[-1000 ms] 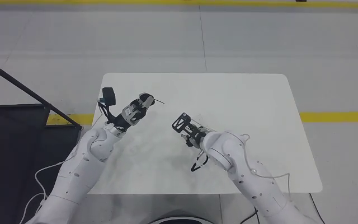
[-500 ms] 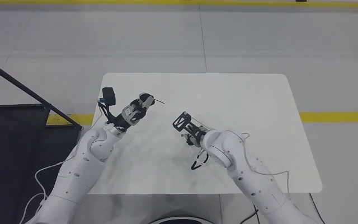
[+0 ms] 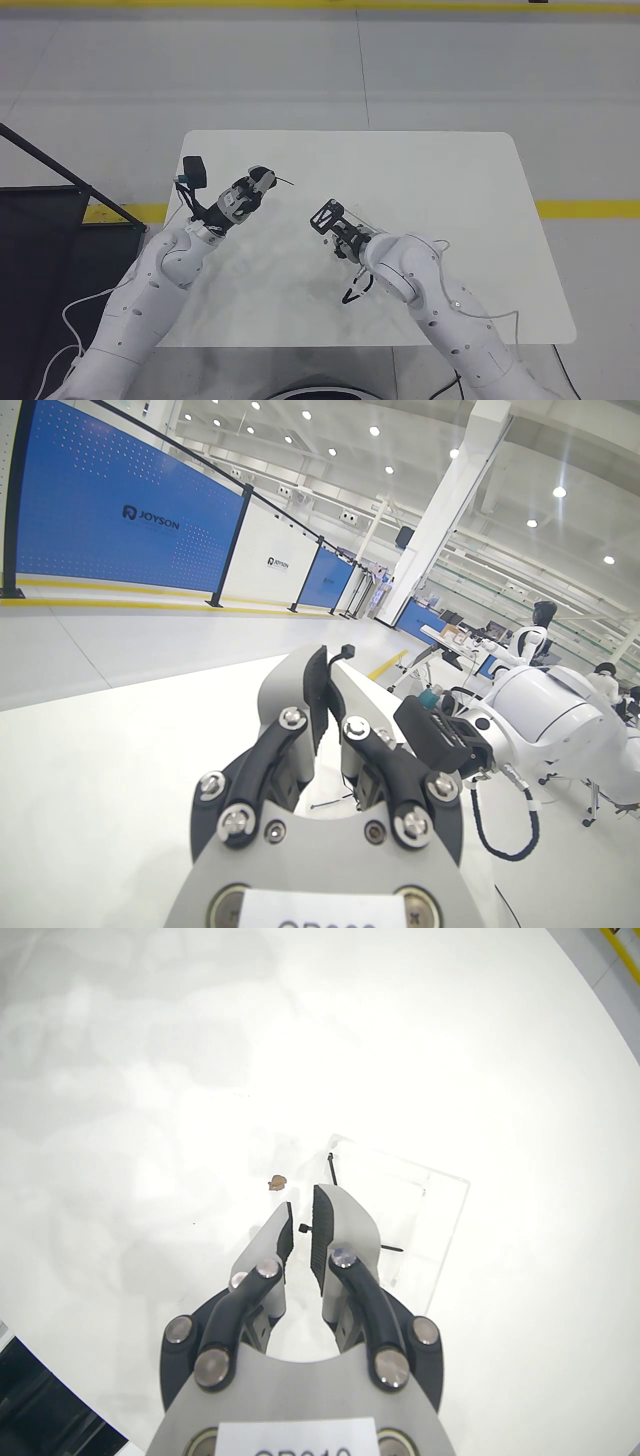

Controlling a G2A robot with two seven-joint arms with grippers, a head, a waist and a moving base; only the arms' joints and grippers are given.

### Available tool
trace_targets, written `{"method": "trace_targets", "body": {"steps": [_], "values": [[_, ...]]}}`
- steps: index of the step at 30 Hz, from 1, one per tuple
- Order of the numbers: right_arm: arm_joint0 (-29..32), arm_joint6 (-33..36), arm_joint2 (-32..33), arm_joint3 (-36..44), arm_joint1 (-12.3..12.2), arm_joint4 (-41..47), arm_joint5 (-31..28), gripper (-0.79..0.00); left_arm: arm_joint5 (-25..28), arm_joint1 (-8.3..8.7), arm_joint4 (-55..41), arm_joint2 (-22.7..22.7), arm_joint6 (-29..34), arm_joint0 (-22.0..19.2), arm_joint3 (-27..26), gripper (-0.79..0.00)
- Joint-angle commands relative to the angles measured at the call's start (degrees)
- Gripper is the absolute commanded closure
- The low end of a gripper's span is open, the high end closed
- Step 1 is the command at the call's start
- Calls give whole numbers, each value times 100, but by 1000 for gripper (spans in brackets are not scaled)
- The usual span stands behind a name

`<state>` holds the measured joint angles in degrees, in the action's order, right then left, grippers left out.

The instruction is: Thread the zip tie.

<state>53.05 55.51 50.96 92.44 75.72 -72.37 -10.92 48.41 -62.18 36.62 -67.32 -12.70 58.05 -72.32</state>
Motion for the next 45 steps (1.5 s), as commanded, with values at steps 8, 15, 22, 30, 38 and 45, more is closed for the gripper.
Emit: {"method": "trace_targets", "body": {"steps": [8, 15, 22, 30, 38, 45], "values": [[266, -89, 186, 325, -50, -175, -47, -34, 0, 0, 0, 0, 0, 0, 0, 0], [251, -110, 152, 263, -27, -203, -91, -289, 0, 0, 0, 0, 0, 0, 0, 0], [121, -17, 72, 97, 23, -164, -100, -280, 0, 0, 0, 0, 0, 0, 0, 0], [27, 106, 59, -84, 63, -38, -130, -274, 0, 0, 0, 0, 0, 0, 0, 0], [-34, 154, 41, -168, 95, -45, -107, -225, 0, 0, 0, 0, 0, 0, 0, 0], [-73, 157, 32, -231, 123, -28, -108, -102, 0, 0, 0, 0, 0, 0, 0, 0]]}}
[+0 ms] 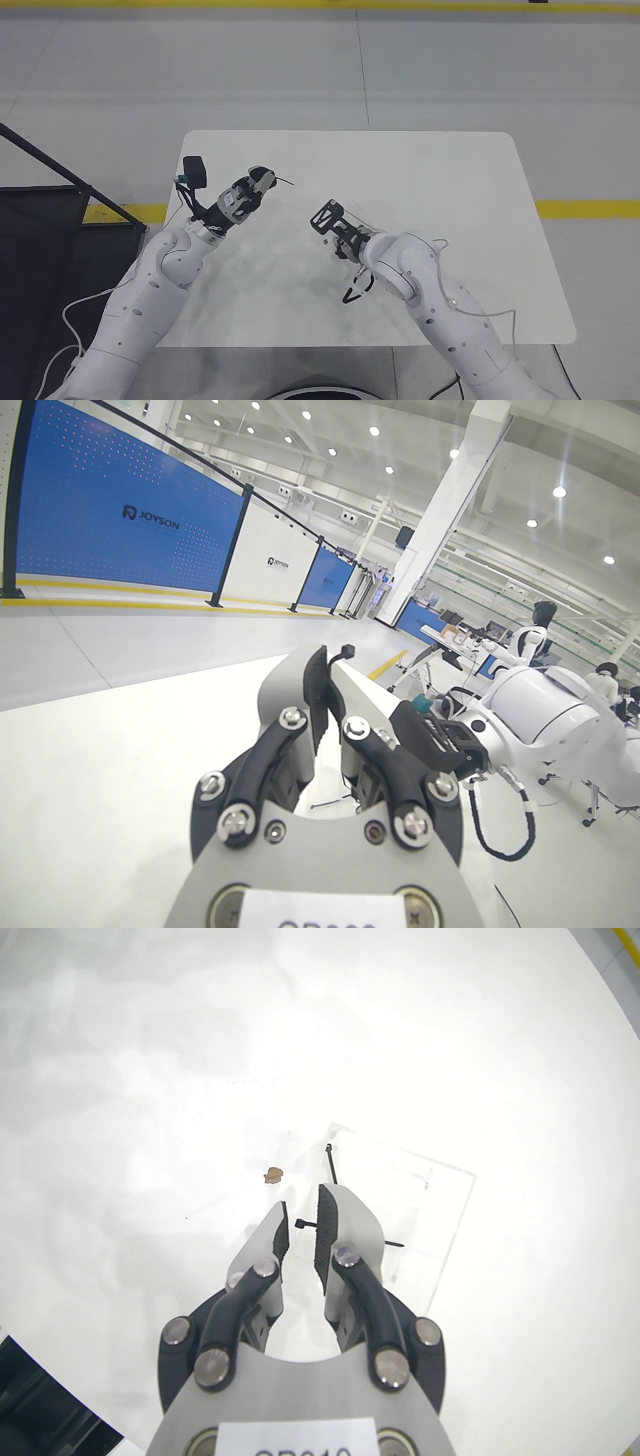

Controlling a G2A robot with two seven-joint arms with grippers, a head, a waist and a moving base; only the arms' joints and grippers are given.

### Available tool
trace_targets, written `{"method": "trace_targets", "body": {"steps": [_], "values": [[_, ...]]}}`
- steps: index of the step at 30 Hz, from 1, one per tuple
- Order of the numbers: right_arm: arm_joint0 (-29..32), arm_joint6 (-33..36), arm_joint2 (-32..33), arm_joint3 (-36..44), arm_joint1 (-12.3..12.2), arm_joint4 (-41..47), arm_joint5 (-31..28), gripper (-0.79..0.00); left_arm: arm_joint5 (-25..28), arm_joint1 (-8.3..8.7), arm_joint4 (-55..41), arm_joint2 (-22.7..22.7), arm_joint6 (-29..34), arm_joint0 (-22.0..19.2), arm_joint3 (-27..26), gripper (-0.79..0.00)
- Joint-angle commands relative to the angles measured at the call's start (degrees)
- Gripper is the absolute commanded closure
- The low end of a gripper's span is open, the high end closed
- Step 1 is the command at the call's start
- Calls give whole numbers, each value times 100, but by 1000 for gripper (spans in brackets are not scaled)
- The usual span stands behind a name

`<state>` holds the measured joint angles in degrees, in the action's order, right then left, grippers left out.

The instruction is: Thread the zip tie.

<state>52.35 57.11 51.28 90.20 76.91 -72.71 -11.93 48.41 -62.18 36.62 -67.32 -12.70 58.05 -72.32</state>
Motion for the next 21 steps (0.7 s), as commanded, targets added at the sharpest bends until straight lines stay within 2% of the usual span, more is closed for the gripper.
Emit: {"method": "trace_targets", "body": {"steps": [1, 4, 21], "values": [[-7, -4, 1, -14, 6, 9, -12, -80, 0, 0, 0, 0, 0, 0, 0, 0], [-12, -34, 8, -7, 11, -12, -10, 0, 0, 0, 0, 0, 0, 0, 0, 0], [305, -227, 208, 361, -32, -192, -92, 0, 0, 0, 0, 0, 0, 0, 0, 0]]}}
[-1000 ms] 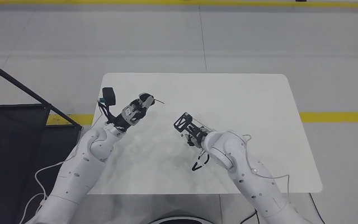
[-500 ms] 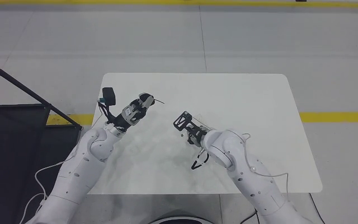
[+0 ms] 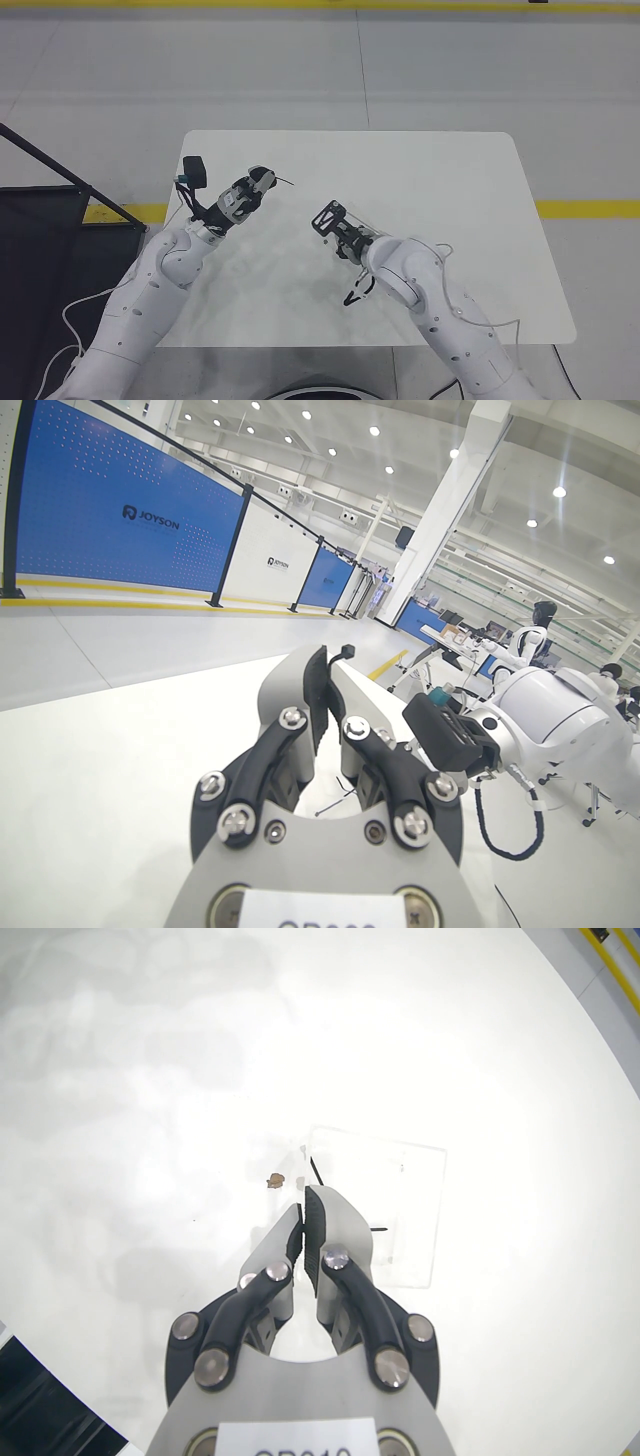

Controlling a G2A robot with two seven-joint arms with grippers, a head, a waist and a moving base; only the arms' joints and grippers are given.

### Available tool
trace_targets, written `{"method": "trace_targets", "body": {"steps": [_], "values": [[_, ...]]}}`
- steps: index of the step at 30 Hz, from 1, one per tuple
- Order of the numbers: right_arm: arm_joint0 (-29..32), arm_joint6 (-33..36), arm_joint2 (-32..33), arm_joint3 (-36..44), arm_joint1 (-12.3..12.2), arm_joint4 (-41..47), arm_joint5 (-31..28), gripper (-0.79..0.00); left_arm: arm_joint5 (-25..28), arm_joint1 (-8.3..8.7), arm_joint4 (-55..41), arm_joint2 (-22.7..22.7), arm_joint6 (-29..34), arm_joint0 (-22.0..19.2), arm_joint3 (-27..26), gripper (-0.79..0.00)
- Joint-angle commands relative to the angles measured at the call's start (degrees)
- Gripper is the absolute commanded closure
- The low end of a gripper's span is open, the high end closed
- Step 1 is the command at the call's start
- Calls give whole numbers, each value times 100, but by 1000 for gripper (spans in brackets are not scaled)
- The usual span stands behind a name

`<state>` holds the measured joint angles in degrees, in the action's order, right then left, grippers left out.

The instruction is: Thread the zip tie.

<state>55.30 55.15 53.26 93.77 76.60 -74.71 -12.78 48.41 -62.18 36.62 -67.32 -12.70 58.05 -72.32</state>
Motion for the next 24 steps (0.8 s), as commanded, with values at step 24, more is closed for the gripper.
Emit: {"method": "trace_targets", "body": {"steps": [24], "values": [[243, -576, 250, 71, -20, -203, 94, 0, 0, 0, 0, 0, 0, 0, 0, 0]]}}
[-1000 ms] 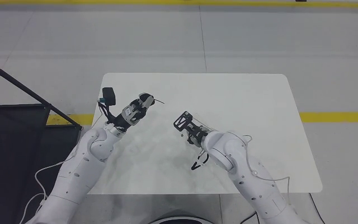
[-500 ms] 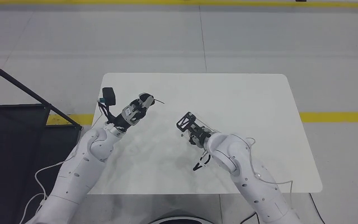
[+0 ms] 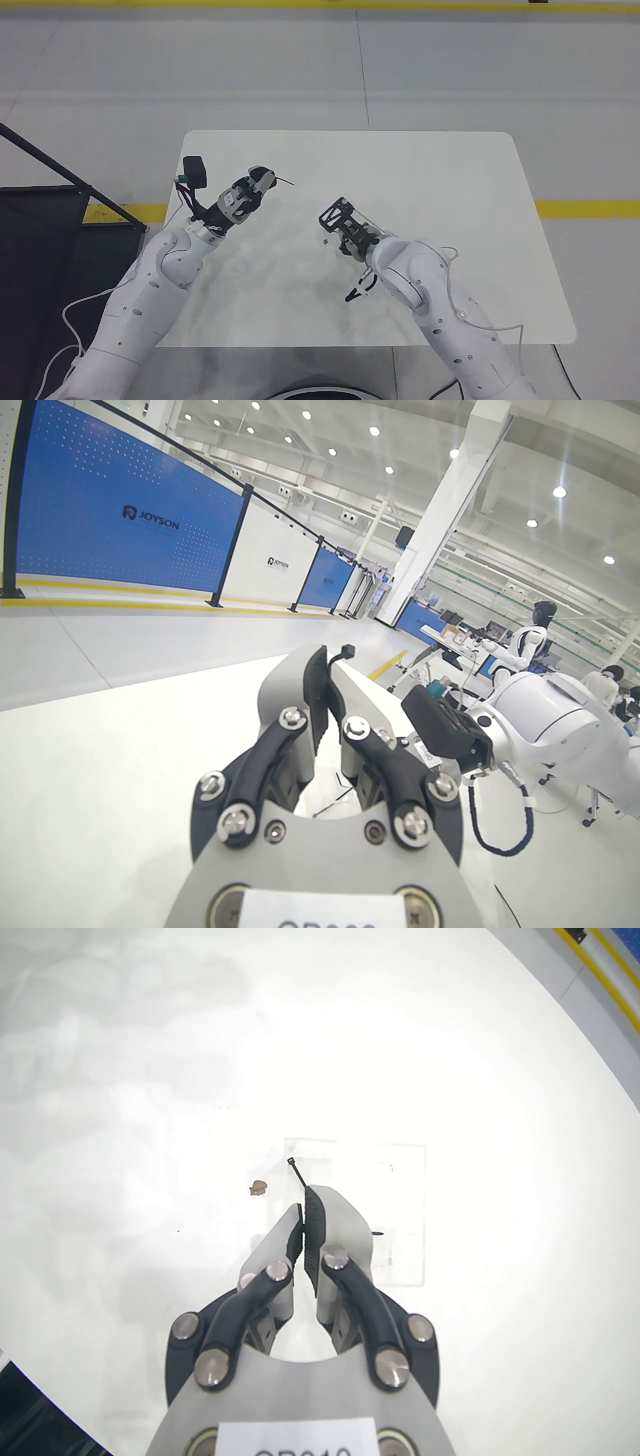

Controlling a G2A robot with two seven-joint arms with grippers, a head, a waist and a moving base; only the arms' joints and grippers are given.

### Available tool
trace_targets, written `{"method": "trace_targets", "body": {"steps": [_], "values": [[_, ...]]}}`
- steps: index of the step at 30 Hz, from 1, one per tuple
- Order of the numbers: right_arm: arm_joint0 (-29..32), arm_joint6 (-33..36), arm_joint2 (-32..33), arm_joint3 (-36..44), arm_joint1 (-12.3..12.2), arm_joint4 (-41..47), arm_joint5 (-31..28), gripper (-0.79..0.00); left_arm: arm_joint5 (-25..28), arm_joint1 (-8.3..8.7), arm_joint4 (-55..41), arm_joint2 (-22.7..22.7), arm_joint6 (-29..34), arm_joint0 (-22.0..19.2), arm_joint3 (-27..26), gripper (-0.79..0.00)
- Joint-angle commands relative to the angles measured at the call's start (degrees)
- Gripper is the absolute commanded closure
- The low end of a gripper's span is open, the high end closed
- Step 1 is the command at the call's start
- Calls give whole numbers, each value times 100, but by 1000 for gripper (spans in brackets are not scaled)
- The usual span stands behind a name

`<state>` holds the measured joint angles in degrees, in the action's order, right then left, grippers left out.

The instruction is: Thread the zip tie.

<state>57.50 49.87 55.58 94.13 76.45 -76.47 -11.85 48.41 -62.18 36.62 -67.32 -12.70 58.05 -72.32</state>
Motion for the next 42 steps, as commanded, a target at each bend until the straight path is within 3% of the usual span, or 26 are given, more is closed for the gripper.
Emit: {"method": "trace_targets", "body": {"steps": [1, 7, 14, 24, 27, 38, 42], "values": [[62, -134, 38, 92, -13, -76, -8, 0, 0, 0, 0, 0, 0, 0, 0, 0], [539, -822, 305, 644, -105, -483, -40, 0, -81, -9, -22, 20, 105, 59, -119, 0], [1574, -2141, 941, 1643, -334, -1052, -793, 0, 114, -22, 47, 128, 777, -50, -265, 0], [3008, -4826, 1941, 2487, -659, -1963, -2020, 0, 484, -75, 56, 541, 1998, -523, -186, 0], [3434, -5782, 2233, 2558, -720, -2081, -1951, 0, 488, -107, -134, 688, 2289, -665, -135, 0], [3434, -5782, 2233, 2558, -720, -2081, -1951, 0, 451, -113, -152, 706, 2305, -660, -154, 0], [3423, -5785, 2203, 2556, -722, -2096, -1973, 0, 262, -129, -263, 842, 2646, -605, -301, 0]]}}
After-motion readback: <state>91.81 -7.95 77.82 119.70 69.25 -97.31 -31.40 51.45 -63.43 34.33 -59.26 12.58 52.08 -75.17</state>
